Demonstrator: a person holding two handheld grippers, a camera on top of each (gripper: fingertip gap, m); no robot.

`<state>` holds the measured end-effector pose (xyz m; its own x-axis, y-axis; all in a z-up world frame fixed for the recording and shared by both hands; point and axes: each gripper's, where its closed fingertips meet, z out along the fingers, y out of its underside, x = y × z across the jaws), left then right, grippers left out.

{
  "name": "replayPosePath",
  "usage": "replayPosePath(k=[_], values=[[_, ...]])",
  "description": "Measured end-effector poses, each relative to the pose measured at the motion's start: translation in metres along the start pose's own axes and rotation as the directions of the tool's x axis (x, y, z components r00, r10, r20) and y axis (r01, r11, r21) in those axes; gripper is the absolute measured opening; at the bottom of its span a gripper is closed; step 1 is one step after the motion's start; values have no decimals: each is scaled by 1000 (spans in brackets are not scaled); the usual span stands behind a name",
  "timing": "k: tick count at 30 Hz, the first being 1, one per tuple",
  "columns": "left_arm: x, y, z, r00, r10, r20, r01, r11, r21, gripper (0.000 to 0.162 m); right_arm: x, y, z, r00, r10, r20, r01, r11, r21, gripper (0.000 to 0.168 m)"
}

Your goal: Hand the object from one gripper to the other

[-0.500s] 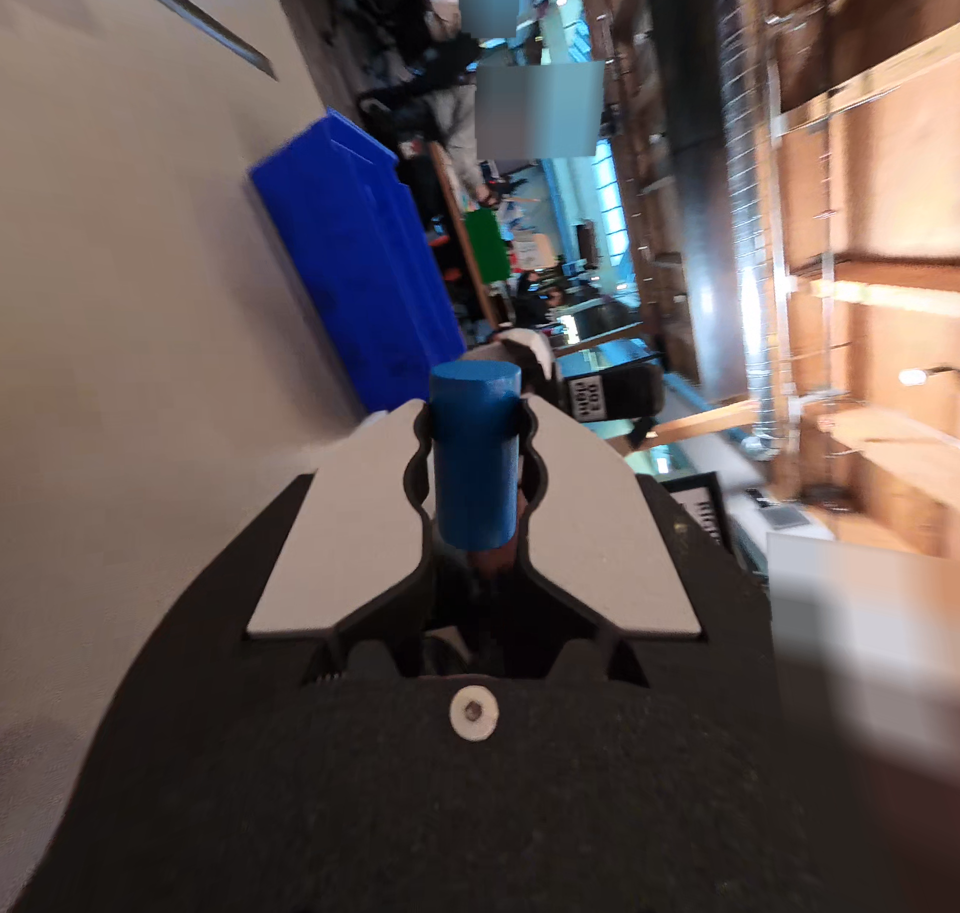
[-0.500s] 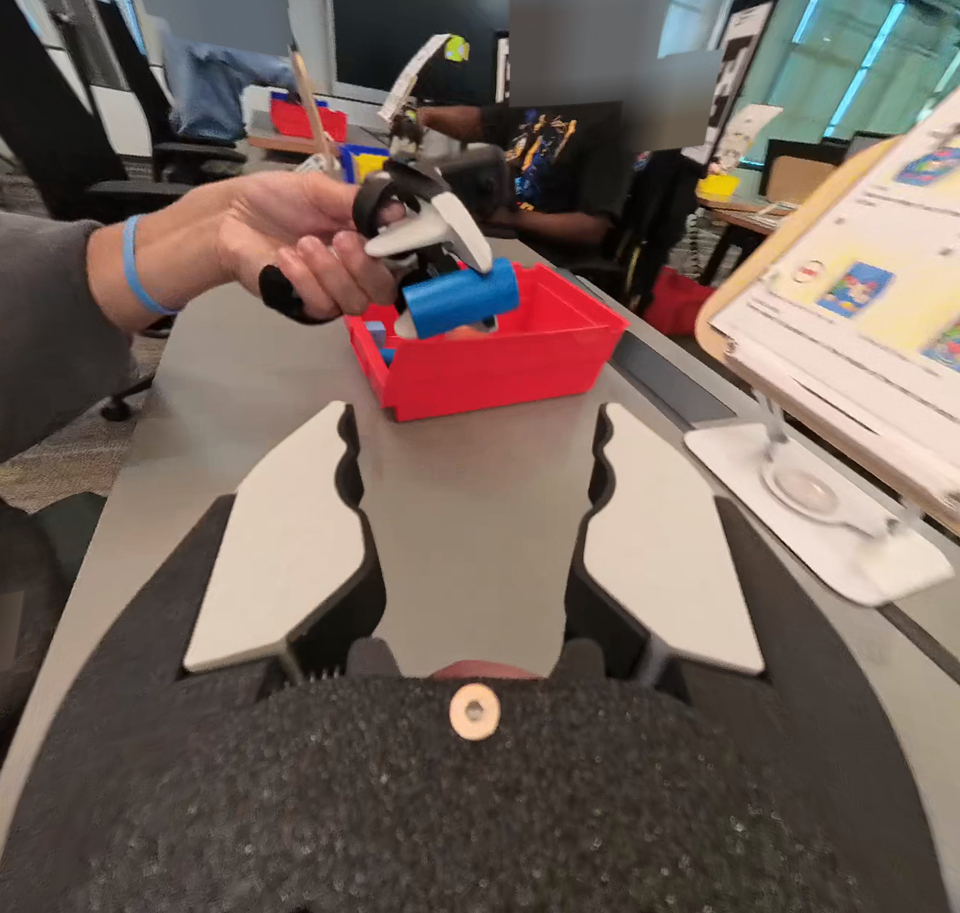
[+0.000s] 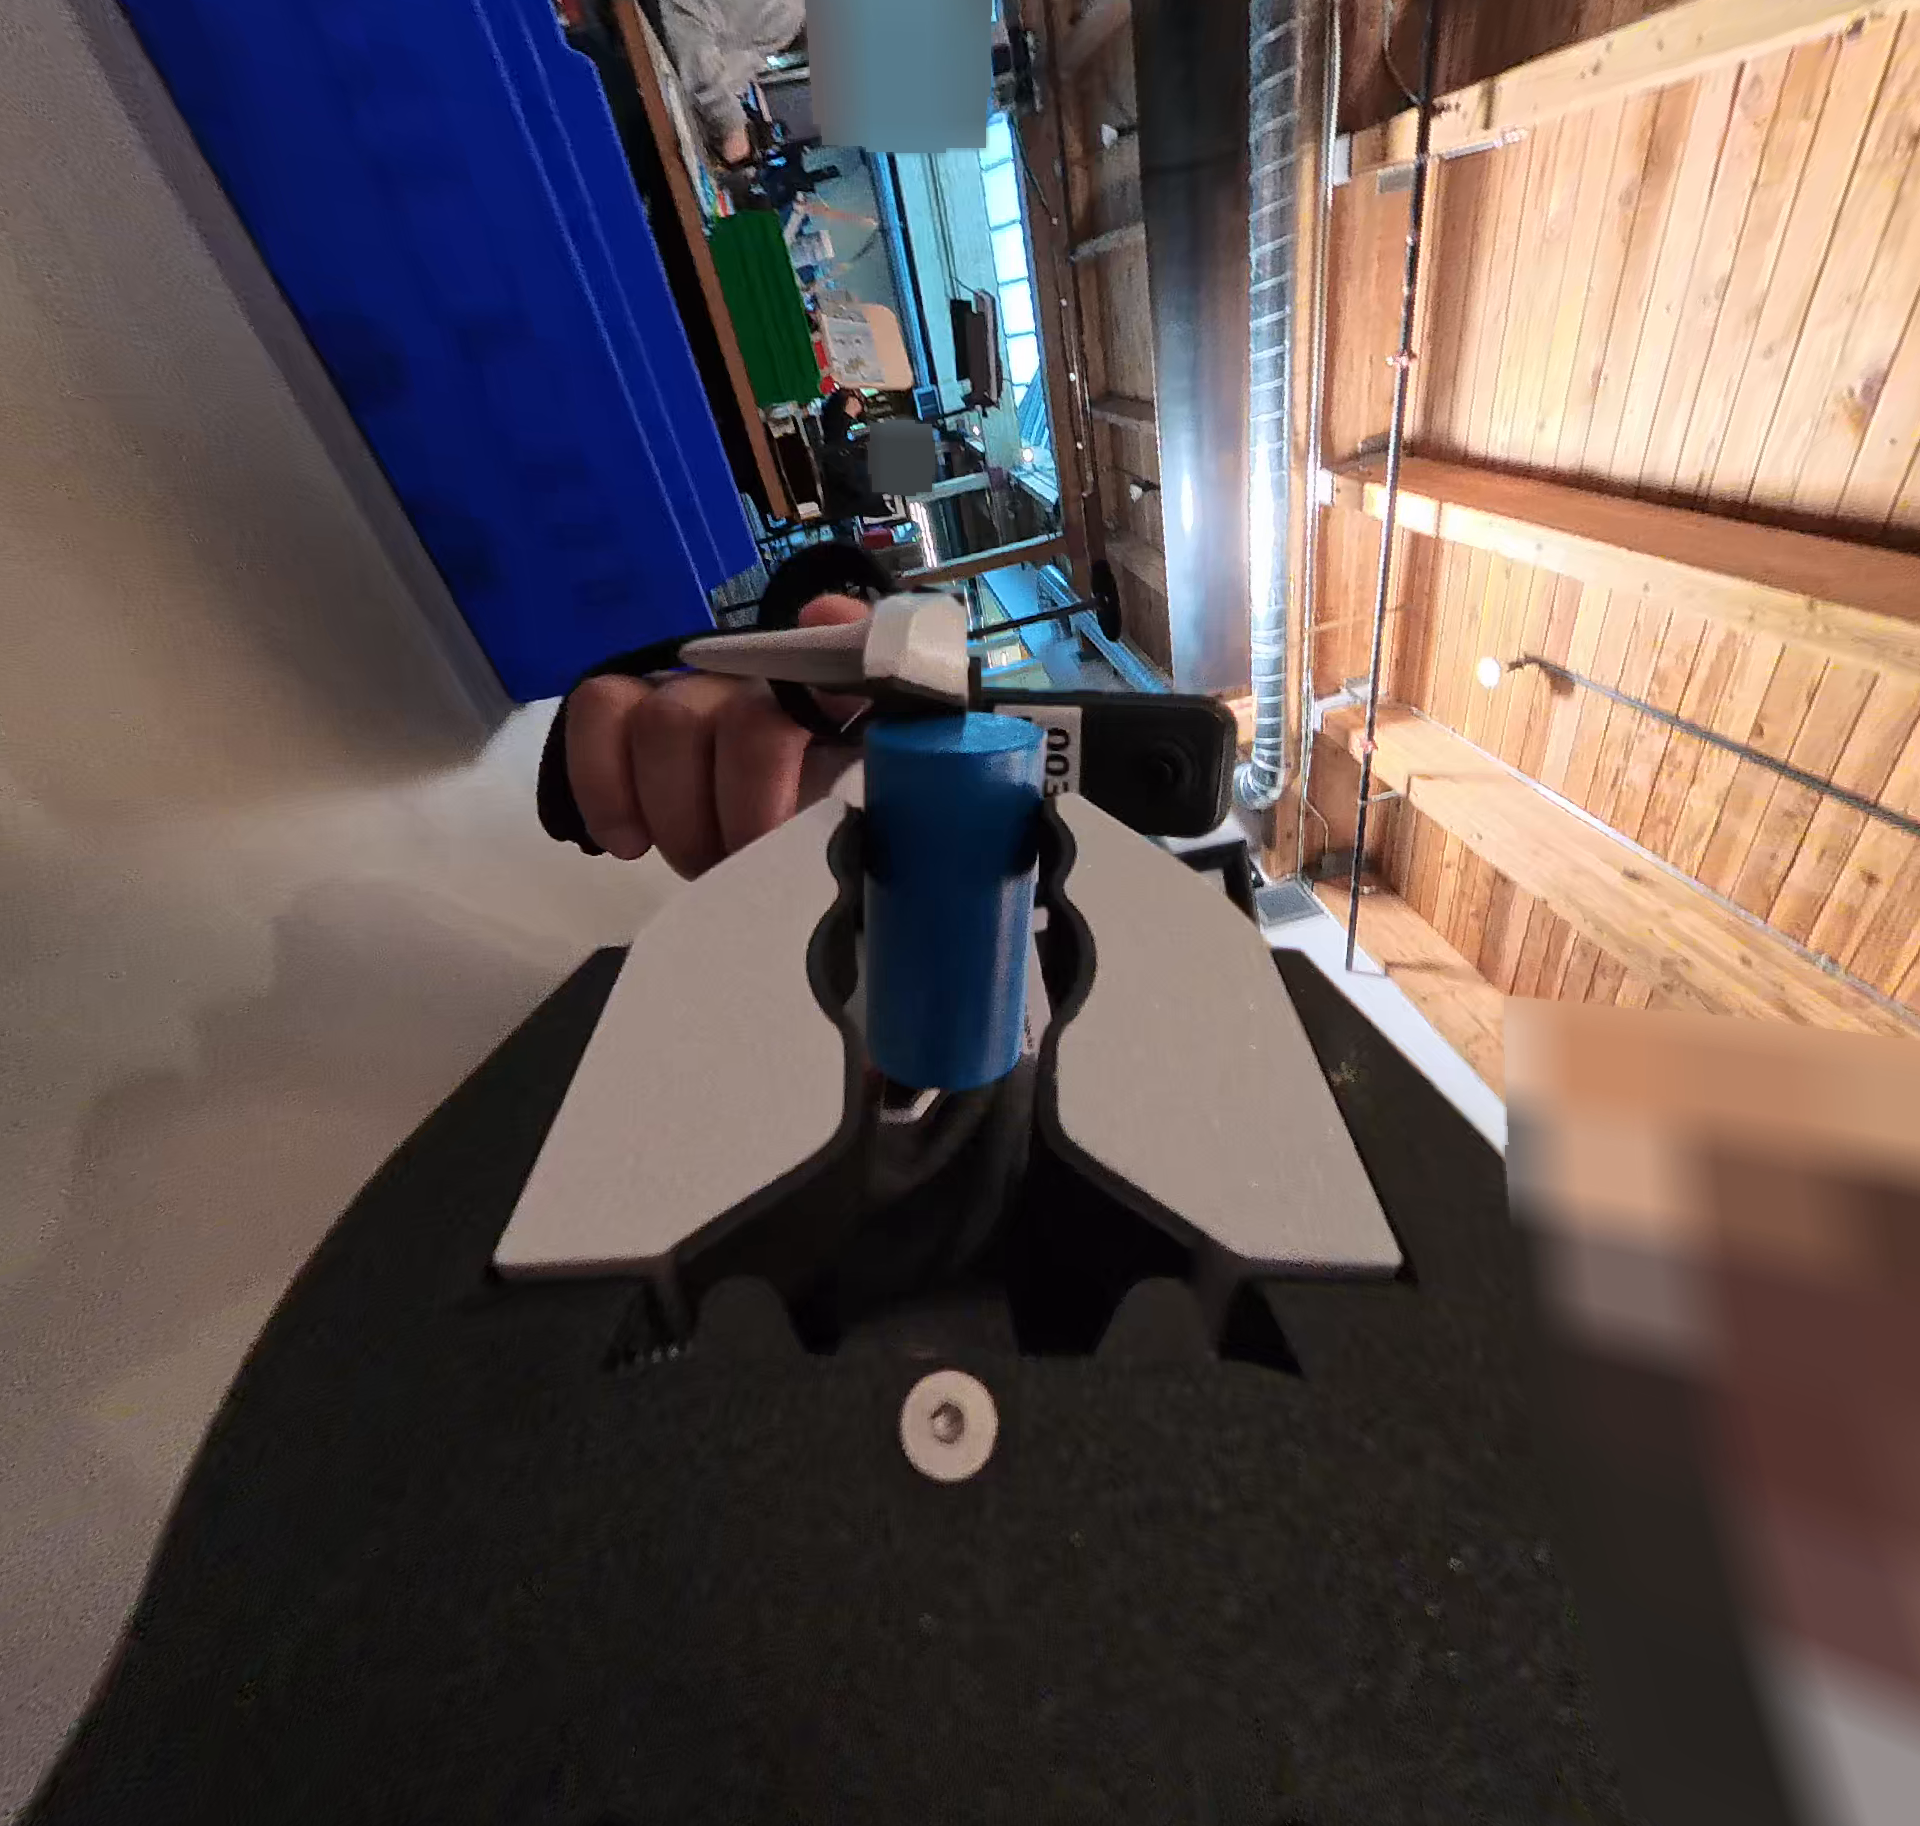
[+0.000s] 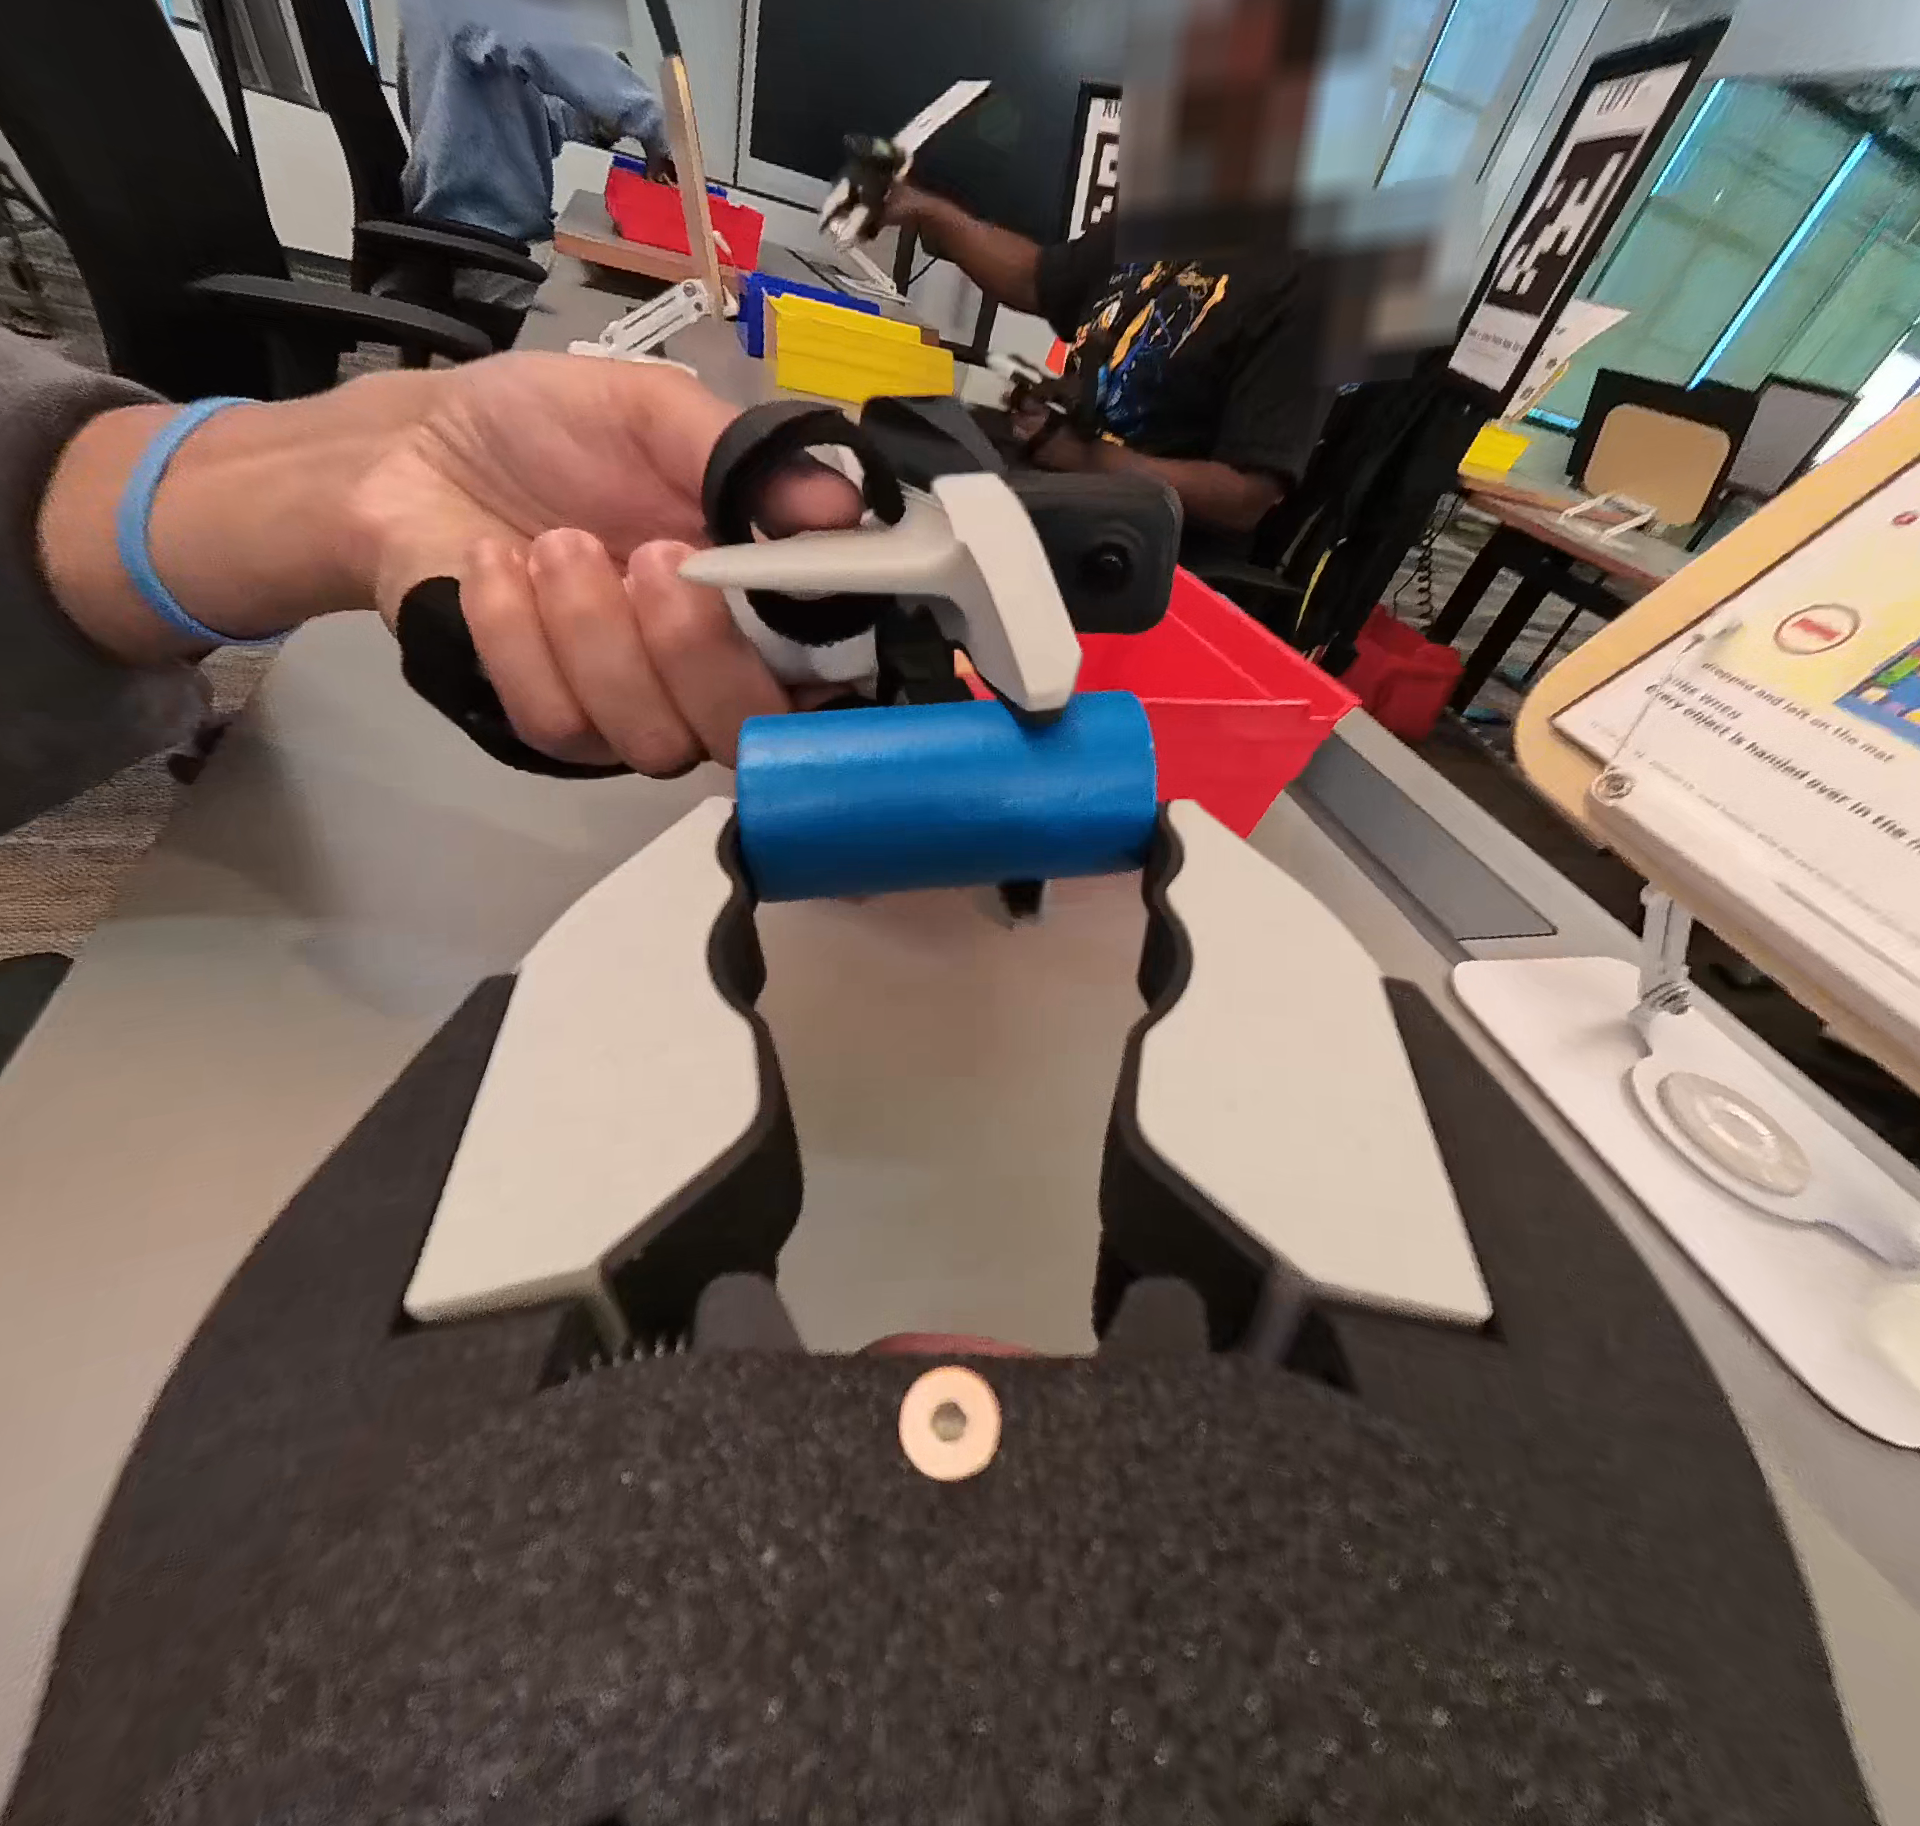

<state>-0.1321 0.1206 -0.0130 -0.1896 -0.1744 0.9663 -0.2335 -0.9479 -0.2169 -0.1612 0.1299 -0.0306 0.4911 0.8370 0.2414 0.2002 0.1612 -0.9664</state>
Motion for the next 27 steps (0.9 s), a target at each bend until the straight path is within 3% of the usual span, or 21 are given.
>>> replayPosePath(k=[1,4,8,11,14,17,20,21,24,27], values=[[-1,3,-1,999,36,12,-36,999,-12,32,0,-1,-2,1000,-16,-8,17,1000,7,71],[-22,18,-16,964,213,159,-209,977,-45,59,7,-1,-17,999,-24,-22,23,999,-29,71],[-67,63,-46,799,442,407,-441,892,-103,56,42,-16,-66,992,51,-115,-55,998,-29,71],[-83,112,-57,711,512,483,-497,851,-170,51,96,-26,-124,944,123,-305,-150,986,-68,71],[-83,139,-63,678,514,525,-514,842,-160,50,162,-19,-190,810,232,-539,-331,939,-93,71],[-71,146,-64,682,515,519,-537,835,-123,50,218,36,-246,594,270,-758,-583,794,-175,71],[-70,143,-69,646,535,545,-563,816,-134,50,244,117,-271,449,292,-844,-824,501,-265,71],[-70,141,-70,633,538,556,-571,810,-133,49,248,142,-273,426,288,-858,-868,399,-297,71],[-70,143,-68,640,540,547,-564,813,-143,48,260,195,-270,407,251,-878,-908,222,-357,72],[-70,144,-69,621,552,557,-569,806,-165,48,265,216,-264,408,198,-891,-912,125,-390,72]])
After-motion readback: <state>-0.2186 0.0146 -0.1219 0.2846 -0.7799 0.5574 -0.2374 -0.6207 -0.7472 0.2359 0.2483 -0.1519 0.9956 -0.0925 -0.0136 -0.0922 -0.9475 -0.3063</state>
